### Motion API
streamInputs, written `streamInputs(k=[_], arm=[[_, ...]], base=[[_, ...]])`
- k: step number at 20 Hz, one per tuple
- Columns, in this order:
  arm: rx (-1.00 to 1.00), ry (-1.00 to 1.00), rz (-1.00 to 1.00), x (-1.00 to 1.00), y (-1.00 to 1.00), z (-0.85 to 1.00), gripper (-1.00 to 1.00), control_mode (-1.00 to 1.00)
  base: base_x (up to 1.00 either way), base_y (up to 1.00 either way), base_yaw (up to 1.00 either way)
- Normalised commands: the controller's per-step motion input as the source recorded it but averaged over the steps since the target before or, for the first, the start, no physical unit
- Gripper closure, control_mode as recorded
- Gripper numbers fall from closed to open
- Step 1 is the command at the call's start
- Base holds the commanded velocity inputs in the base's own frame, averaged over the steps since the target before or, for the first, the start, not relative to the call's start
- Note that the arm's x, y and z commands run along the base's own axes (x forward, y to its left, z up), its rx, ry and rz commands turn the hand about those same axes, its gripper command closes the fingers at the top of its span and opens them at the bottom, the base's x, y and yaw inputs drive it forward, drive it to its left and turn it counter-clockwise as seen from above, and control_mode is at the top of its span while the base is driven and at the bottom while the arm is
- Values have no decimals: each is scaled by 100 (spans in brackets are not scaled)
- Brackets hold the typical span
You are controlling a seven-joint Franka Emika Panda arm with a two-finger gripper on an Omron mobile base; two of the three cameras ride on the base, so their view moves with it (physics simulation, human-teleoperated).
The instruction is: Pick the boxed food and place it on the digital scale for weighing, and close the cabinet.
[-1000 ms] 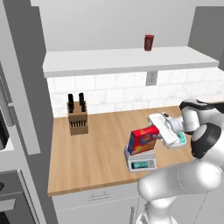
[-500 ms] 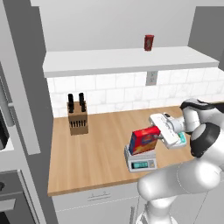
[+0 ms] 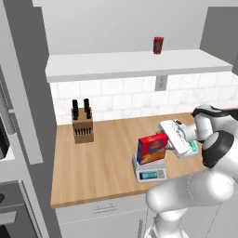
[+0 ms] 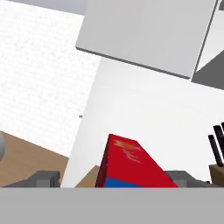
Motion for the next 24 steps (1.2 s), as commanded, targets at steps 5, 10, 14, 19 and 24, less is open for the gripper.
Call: streamInputs(k=[5, 10, 14, 19, 24], arm=[[0, -7, 0, 0, 0, 16, -100, -100], [0, -12, -3, 5, 0, 34, -100, -100], [3, -12, -5, -17, -10, 12, -100, -100], [12, -15, -24, -41, -5, 34, -100, -100], [23, -17, -28, -65, -43, 25, -100, -100]], base=[[0, 0, 0], [0, 0, 0], [0, 0, 0], [0, 0, 0], [0, 0, 0]])
